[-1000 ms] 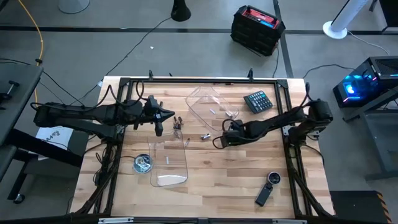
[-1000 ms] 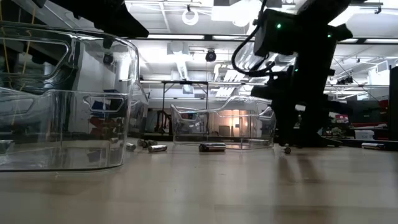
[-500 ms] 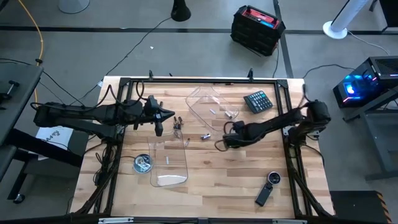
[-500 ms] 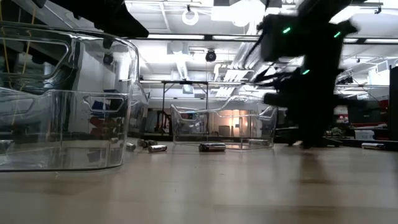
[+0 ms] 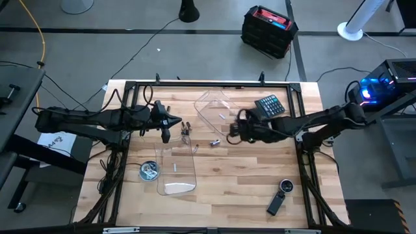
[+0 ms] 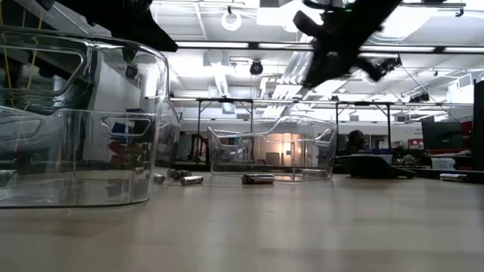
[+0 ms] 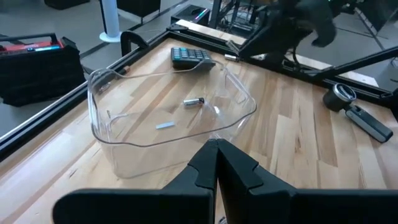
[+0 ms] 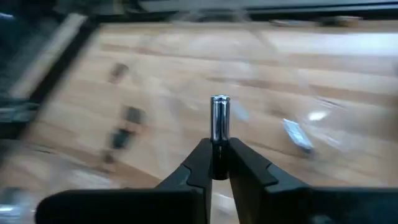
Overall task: Sort batteries
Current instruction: Put the silver battery into the top transparent bin, then adjust the top transparent bin, then put the silver battery into the top transparent bin
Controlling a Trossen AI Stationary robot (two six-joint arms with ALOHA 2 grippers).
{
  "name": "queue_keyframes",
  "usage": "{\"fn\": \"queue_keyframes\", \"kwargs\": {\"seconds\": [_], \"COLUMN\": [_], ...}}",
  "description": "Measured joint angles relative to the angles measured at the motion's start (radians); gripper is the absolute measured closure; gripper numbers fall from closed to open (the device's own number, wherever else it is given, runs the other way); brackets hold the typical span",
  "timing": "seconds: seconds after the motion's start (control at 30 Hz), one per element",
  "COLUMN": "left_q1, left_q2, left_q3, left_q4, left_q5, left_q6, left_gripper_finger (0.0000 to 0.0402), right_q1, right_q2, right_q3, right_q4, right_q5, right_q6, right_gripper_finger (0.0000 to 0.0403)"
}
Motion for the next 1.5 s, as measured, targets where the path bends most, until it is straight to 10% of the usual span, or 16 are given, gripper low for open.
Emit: {"fn": "queue_keyframes", "kwargs": {"seconds": [0.33,0.57,0.8,1.07,1.33,1.5], "left_q1": [0.000,-0.002,-0.002,-0.002,-0.002,-0.002], "left_q2": [0.000,0.000,0.000,0.000,0.000,0.000], "left_q3": [0.000,0.000,0.000,0.000,0.000,0.000], "left_q4": [0.000,-0.011,-0.019,-0.028,-0.064,-0.074], "left_q5": [0.000,0.000,0.000,0.000,0.000,0.000], "left_q6": [-0.022,-0.026,-0.026,-0.026,-0.026,-0.025], "left_gripper_finger": [0.0401,0.0401,0.0401,0.0401,0.0401,0.0401], "right_q1": [-0.152,-0.102,-0.016,-0.034,-0.119,-0.168], "right_q2": [0.085,0.121,0.311,0.492,0.528,0.497], "right_q3": [-0.001,0.031,0.222,0.384,0.393,0.393], "right_q4": [0.310,0.383,0.138,-0.127,-0.293,-0.229], "right_q5": [-0.315,-0.660,-0.627,-0.444,-0.261,-0.357], "right_q6": [-0.271,-0.555,-0.805,-0.792,-0.724,-0.799], "right_gripper_finger": [0.0252,0.0253,0.0271,0.0388,0.0399,0.0401]}}
